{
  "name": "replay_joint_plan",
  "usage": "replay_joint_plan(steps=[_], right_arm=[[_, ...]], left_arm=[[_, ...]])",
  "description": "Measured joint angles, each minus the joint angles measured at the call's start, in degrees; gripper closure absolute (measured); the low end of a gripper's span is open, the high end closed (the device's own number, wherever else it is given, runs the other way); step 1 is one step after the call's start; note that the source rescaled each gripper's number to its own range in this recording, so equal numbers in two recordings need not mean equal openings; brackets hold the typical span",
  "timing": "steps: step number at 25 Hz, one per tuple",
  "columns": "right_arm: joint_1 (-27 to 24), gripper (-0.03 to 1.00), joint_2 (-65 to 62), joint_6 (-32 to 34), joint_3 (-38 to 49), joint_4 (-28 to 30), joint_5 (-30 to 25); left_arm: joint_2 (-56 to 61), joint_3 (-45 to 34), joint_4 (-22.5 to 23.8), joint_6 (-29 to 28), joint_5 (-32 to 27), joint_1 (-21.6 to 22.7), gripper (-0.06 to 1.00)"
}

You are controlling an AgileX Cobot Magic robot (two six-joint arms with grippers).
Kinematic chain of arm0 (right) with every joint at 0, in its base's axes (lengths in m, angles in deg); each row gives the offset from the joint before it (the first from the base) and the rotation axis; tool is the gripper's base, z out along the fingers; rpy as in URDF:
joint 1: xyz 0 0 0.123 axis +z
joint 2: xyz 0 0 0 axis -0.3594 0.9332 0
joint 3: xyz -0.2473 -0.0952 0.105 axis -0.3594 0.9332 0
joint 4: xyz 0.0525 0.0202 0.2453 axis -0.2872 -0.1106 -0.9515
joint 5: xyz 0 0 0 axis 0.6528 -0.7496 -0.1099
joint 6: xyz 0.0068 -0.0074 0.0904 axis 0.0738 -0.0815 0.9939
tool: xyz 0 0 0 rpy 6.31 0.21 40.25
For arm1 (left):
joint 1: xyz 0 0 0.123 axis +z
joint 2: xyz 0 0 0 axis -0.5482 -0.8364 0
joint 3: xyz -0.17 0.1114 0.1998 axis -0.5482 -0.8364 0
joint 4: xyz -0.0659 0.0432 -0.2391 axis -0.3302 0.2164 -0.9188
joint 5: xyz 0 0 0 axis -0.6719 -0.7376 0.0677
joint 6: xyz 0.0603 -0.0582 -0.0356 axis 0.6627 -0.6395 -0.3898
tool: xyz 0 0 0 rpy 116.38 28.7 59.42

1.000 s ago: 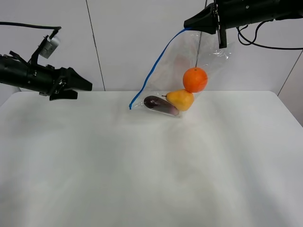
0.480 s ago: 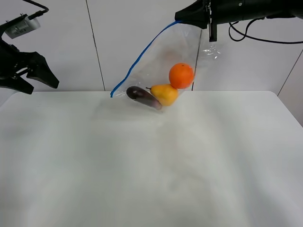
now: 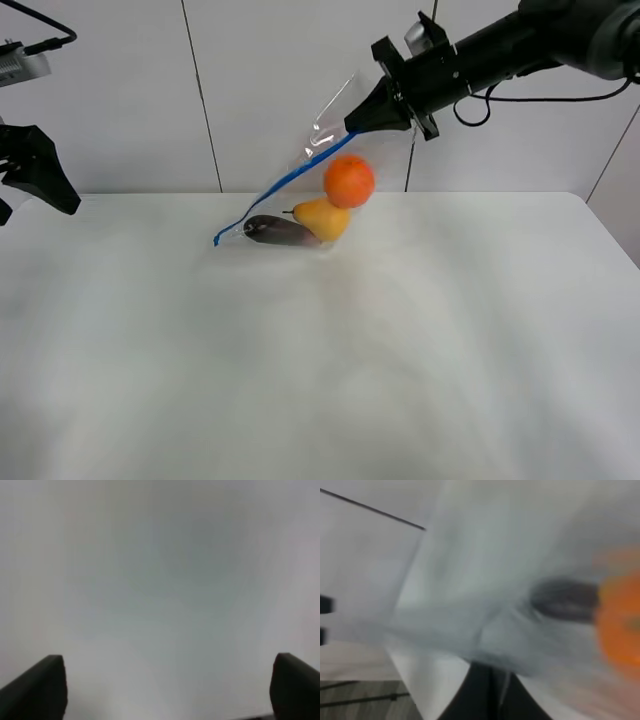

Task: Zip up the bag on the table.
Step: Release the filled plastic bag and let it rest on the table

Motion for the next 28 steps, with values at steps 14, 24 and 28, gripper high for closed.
replay_joint_plan(steps=[14,24,28], right_arm=[[0.3,0.93,3.5,3.4,0.0,9.4,0.0],[3.7,0.01,2.7,7.1,0.0,21.5,0.0],[3.8,-0.02,-1.4,11.2,0.0,30.9,-0.1]], left_arm=[[28.8,-25.6,11.4,-10.5,-0.5,0.0,-0.02],[46.0,-38.1,11.6,-11.0,0.2,0.0,-0.02],[50.0,-40.2,11.6,-11.0,4.5,0.0,-0.02]])
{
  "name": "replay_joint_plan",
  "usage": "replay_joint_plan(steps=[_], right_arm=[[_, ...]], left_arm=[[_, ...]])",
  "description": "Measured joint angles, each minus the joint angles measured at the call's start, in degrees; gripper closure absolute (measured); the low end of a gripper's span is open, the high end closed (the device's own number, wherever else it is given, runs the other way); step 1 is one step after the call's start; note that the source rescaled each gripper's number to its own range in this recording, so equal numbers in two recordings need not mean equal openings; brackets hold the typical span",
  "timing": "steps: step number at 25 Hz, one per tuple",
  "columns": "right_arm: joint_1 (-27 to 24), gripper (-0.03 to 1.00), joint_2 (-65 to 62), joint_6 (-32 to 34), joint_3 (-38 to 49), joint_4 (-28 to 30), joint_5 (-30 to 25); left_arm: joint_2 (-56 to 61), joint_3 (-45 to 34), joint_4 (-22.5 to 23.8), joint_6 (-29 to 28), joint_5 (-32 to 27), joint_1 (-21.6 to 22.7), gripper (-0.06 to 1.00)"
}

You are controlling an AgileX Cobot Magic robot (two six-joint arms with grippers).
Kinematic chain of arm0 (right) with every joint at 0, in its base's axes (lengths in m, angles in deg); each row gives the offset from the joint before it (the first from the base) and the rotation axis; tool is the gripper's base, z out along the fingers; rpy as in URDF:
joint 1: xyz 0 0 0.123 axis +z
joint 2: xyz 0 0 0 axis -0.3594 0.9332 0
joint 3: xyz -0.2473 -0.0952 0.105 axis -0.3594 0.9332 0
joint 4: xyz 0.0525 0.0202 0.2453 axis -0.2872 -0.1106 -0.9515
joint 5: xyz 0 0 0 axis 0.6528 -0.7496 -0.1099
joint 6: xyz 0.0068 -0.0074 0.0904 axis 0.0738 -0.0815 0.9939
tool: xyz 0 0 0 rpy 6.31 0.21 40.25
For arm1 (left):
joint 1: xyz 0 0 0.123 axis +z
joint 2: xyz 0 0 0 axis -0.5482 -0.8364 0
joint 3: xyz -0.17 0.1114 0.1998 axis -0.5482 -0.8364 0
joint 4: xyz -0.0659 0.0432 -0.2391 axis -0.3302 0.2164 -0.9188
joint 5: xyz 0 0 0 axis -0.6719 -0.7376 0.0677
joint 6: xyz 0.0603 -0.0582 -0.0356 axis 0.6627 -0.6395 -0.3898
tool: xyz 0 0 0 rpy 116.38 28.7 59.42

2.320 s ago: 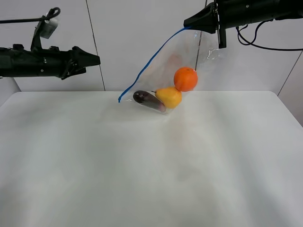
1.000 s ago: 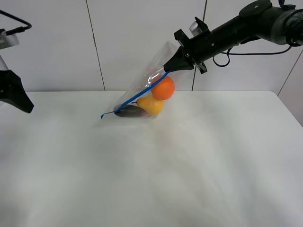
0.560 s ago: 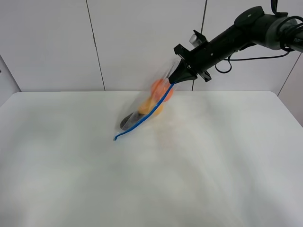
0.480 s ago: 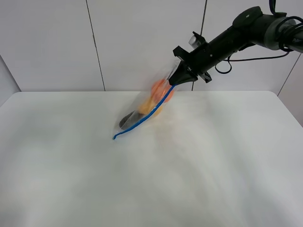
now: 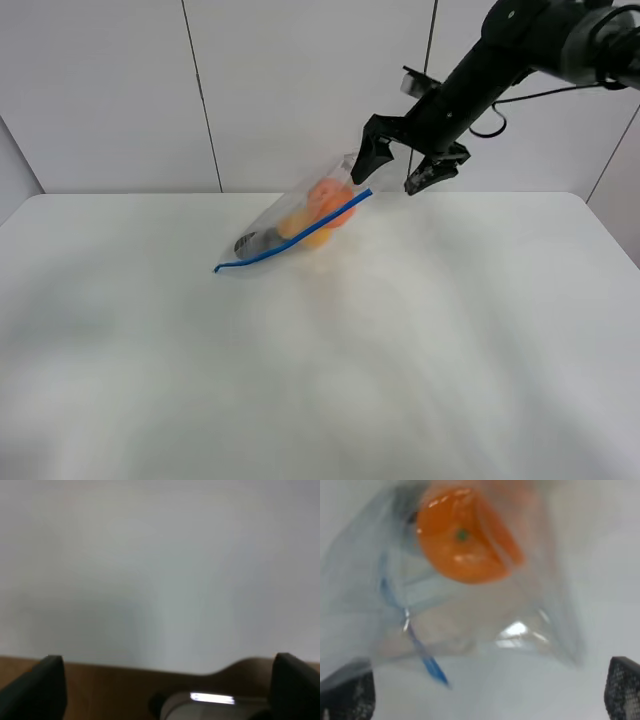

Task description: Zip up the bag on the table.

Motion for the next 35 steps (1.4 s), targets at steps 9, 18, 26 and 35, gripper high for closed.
replay_joint_plan(steps=[9,18,26,35], right_arm=[[-1.6,-0.03,-6.9,4.9,0.0,13.8,0.0],[-9.1,-0.03,-10.1,3.8,9.4,15.5,0.1],[-18.6,-0.03,-12.6,2.5,12.3,17.7,0.1],[-18.9,-0.03,-22.3,2.1,20.7,18.9,0.5]], left_arm=[[1.0,0.0,0.0,0.0,0.9,0.0,-0.02],[1.1,0.0,0.0,0.0,0.9,0.0,-0.02],[1.1,0.0,0.0,0.0,0.9,0.0,-0.02],[1.1,0.0,0.0,0.0,2.2,0.0,-0.02]])
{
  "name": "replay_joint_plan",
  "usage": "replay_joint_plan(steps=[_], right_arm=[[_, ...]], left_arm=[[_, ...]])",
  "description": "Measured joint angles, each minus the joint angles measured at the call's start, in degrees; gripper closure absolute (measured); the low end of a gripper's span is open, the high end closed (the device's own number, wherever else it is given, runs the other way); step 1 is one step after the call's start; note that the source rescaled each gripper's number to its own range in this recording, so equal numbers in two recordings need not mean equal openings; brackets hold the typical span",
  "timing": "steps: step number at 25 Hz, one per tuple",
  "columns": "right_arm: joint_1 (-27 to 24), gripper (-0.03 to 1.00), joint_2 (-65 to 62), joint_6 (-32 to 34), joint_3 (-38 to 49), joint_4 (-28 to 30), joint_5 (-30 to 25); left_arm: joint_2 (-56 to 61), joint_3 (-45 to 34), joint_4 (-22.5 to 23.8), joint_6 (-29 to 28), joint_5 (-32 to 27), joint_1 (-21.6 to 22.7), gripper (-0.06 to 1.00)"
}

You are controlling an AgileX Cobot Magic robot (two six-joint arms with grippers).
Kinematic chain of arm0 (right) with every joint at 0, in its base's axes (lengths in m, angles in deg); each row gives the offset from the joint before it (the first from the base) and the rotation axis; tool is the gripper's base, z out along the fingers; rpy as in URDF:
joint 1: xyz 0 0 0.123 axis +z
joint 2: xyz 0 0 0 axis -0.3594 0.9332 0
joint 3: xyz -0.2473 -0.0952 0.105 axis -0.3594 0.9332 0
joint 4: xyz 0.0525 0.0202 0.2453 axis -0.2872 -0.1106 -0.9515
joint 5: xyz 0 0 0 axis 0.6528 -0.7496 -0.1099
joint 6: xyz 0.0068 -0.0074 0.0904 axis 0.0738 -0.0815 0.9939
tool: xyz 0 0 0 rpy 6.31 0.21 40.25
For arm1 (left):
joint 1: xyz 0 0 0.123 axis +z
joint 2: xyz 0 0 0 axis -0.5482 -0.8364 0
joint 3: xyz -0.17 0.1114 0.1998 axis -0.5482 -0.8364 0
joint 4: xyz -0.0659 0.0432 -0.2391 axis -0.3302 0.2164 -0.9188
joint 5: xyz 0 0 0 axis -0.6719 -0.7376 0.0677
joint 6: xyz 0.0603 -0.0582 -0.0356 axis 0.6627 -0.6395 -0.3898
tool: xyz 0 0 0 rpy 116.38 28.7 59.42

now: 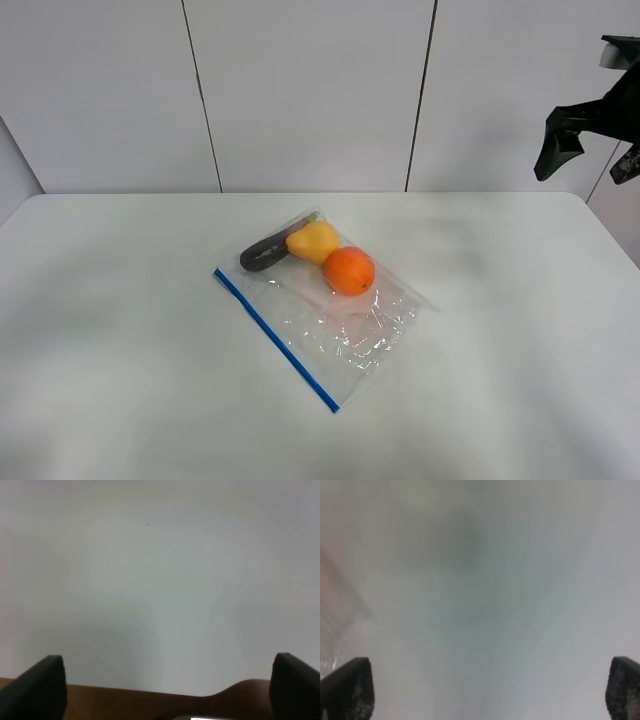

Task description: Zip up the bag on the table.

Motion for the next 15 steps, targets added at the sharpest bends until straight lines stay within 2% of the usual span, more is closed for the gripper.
replay_joint_plan(steps=[12,15], right_arm=[[0.0,-0.03,-30.7,0.1,33.4,0.2,0.1],[0.0,-0.03,-38.7,0.5,41.5,0.3,2.0]], left_arm=[[0.0,0.0,-0.1,0.0,2.6,0.0,-0.02],[0.0,0.0,-0.2,0.0,2.6,0.0,-0.02]])
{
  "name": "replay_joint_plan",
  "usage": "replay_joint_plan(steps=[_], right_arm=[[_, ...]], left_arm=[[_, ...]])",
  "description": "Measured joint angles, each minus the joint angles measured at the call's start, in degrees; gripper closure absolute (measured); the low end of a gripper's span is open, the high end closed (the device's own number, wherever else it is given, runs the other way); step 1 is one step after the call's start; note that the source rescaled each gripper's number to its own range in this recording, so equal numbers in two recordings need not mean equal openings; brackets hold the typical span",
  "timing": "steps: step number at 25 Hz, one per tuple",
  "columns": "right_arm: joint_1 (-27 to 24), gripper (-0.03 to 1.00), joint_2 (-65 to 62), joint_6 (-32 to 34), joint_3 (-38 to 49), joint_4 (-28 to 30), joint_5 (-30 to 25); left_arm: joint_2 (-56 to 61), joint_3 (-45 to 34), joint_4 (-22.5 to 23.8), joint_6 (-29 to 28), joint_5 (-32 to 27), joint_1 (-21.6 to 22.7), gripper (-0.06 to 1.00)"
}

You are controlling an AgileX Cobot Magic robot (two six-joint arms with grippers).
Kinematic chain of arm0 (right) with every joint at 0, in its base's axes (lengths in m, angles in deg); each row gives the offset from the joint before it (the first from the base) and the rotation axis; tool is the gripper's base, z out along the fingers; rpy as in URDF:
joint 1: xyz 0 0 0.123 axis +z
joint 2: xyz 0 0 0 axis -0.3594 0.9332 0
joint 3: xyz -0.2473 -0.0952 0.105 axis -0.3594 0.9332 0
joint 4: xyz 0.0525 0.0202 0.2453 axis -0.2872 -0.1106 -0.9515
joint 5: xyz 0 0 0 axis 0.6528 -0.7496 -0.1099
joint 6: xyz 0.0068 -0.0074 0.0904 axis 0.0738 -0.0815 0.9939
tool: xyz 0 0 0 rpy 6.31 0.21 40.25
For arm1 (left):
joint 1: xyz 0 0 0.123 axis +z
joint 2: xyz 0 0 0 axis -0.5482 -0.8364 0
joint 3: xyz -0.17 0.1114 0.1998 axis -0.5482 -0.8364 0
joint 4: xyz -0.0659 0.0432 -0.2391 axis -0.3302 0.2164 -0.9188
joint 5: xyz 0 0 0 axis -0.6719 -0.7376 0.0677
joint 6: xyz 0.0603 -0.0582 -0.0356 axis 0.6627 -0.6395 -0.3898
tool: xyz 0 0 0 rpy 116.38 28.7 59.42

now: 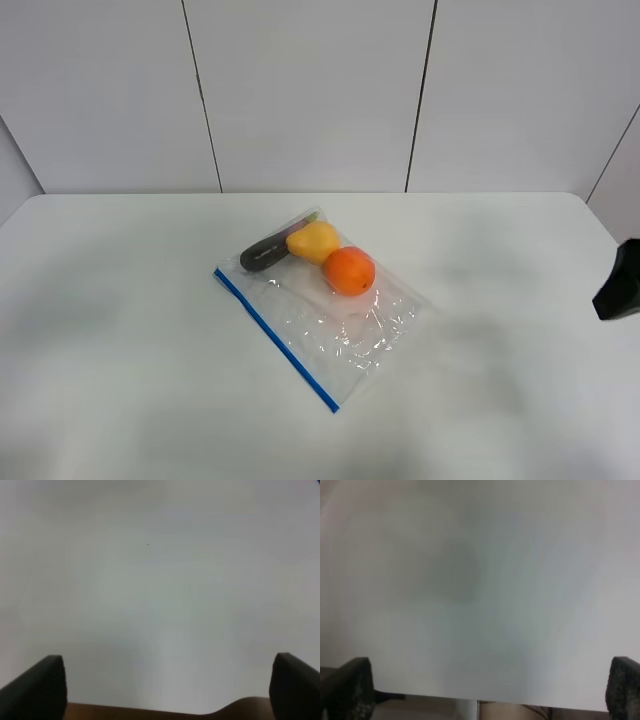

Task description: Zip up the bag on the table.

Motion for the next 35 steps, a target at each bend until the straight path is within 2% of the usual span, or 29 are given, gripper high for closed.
replay_joint_plan(steps=[6,11,22,28,32,35], right_arm=[[1.1,-0.03,-12.5,1.3,13.5,0.8,6.5],[5.0,-0.03,-22.0,4.0,20.2,1.5,7.5],[5.6,-0.03,-37.4,7.9,22.2,5.9,8.9],[5.6,-0.03,-43.8,8.3,22.3,6.0,8.9],[5.6,-0.03,-48.8,8.3,22.3,6.6,8.9],[5.6,-0.03,-52.3,8.3,22.3,6.6,8.9]], left_arm=[[0.0,0.0,-0.1,0.0,0.0,0.0,-0.02],[0.0,0.0,-0.1,0.0,-0.1,0.0,-0.02],[0.0,0.0,-0.1,0.0,0.5,0.0,-0.02],[0.0,0.0,-1.4,0.0,-2.3,-0.1,-0.02],[0.0,-0.6,-1.4,0.7,-7.1,-2.9,-0.02],[0.0,-0.9,-1.5,1.2,-7.6,-4.4,-0.02]])
